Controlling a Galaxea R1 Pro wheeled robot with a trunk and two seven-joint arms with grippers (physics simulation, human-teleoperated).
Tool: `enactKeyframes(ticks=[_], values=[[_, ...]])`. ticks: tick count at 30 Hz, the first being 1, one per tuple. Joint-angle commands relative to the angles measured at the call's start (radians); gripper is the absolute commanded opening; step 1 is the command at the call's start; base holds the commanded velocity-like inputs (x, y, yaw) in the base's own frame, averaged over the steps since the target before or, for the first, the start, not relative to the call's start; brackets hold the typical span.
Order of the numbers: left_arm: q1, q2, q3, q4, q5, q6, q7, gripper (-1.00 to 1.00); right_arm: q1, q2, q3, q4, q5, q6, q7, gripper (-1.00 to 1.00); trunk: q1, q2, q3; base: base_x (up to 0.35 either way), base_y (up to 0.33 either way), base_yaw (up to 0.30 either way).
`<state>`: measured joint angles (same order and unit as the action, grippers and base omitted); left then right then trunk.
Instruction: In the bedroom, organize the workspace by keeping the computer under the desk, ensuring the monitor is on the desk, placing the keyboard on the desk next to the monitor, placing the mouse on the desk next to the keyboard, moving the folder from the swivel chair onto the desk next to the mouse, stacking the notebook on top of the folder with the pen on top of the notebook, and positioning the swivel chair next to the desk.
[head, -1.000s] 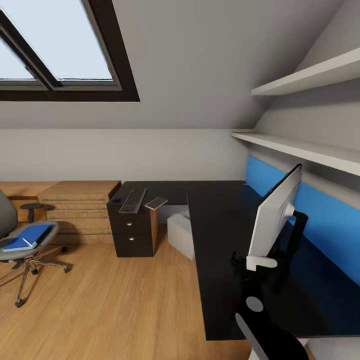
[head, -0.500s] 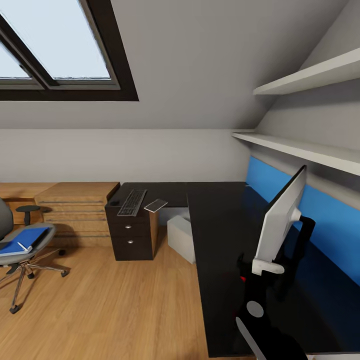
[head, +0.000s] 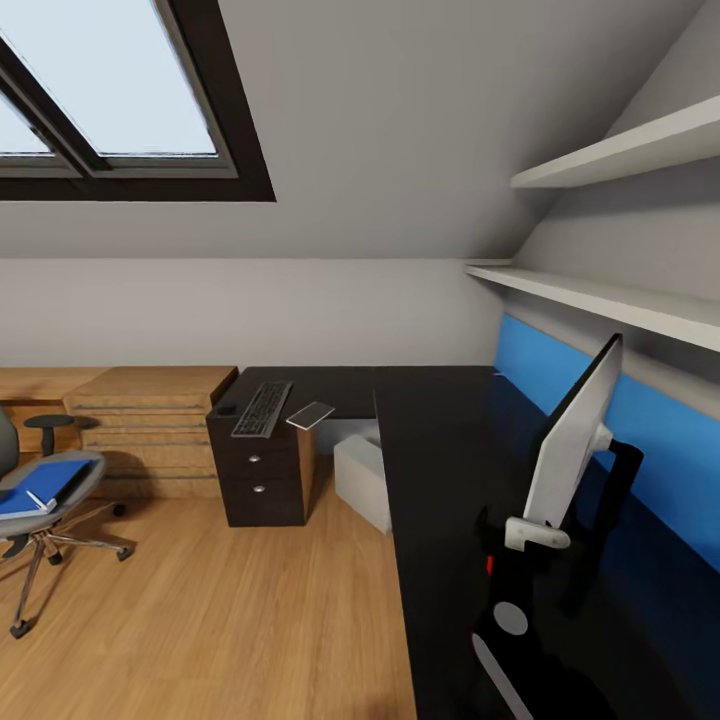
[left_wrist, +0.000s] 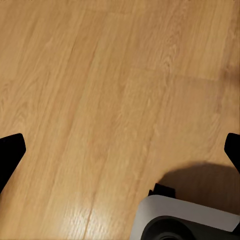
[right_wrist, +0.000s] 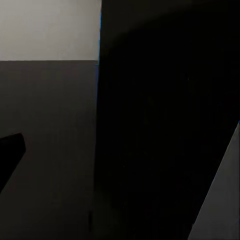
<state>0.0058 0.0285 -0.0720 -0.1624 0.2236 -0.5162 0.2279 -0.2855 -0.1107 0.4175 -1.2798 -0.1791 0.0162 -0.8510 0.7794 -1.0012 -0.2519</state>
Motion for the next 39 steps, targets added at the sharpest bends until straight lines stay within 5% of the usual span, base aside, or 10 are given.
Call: enactKeyframes(ticks=[1, 13, 39], values=[[0.000, 0.000, -0.008, -0.002, 0.006, -0.001, 0.005, 1.00, -0.001, -0.001, 0.002, -0.001, -0.006, 0.003, -0.009, 1.00, 0.000, -0.001, -0.001, 0.024, 0.000, 0.000], [0.001, 0.000, -0.008, -0.002, 0.006, -0.001, 0.005, 1.00, -0.001, -0.001, -0.016, -0.001, -0.008, 0.009, -0.036, 1.00, 0.000, -0.001, -0.001, -0.010, -0.012, 0.000], [0.001, 0.001, -0.006, -0.002, 0.008, 0.001, 0.005, 1.00, -0.001, -0.001, -0.019, -0.001, -0.008, 0.011, -0.036, 1.00, 0.000, -0.001, -0.001, -0.172, -0.191, 0.000]])
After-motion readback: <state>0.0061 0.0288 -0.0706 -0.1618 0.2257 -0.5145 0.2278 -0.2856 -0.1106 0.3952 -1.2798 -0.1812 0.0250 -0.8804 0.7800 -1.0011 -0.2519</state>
